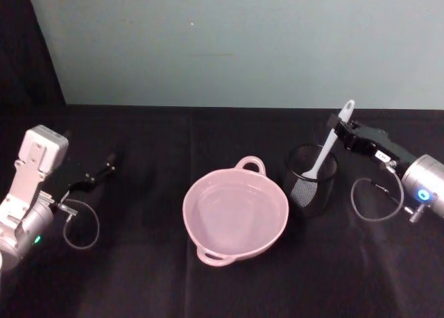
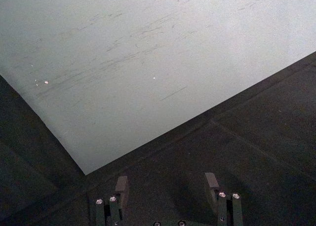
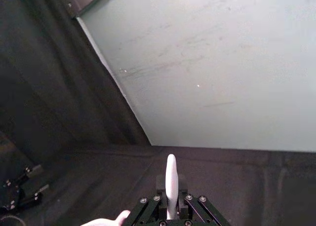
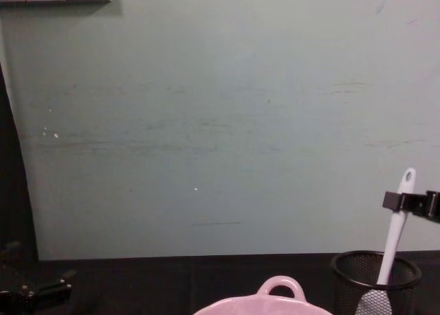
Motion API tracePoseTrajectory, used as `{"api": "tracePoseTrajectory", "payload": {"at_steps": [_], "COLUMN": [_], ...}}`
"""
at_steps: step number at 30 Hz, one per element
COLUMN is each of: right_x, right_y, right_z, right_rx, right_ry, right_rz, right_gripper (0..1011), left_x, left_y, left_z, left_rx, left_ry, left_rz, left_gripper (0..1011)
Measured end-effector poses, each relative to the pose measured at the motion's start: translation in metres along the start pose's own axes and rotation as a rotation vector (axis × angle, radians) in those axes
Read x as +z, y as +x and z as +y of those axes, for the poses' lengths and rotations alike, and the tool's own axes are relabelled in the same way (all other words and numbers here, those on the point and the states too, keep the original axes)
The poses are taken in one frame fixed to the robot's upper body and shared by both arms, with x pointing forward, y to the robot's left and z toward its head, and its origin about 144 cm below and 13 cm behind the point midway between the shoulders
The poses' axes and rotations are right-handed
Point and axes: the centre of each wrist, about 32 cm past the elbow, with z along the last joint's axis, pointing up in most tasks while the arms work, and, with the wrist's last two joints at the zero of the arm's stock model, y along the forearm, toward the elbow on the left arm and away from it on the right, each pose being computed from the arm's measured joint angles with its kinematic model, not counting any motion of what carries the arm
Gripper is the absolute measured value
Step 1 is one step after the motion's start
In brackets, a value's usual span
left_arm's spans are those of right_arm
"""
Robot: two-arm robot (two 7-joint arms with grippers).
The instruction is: Use the one hand to pick up the spoon and stir the clear water in the bowl.
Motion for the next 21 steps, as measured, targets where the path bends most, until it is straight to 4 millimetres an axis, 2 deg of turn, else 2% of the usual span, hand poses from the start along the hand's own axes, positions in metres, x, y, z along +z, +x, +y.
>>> {"api": "tracePoseTrajectory", "payload": {"at_steps": [14, 21], "right_x": [0.029, 0.055], "right_y": [-0.032, -0.052], "right_z": [-0.004, -0.008], "right_rx": [0.046, 0.082], "right_ry": [0.045, 0.065], "right_rz": [-0.178, -0.279], "right_gripper": [121, 121], "left_x": [0.000, 0.000], "left_y": [0.000, 0.000], "left_z": [0.000, 0.000], "left_rx": [0.000, 0.000], "left_ry": [0.000, 0.000], "left_rz": [0.000, 0.000], "left_gripper": [1005, 1005]}}
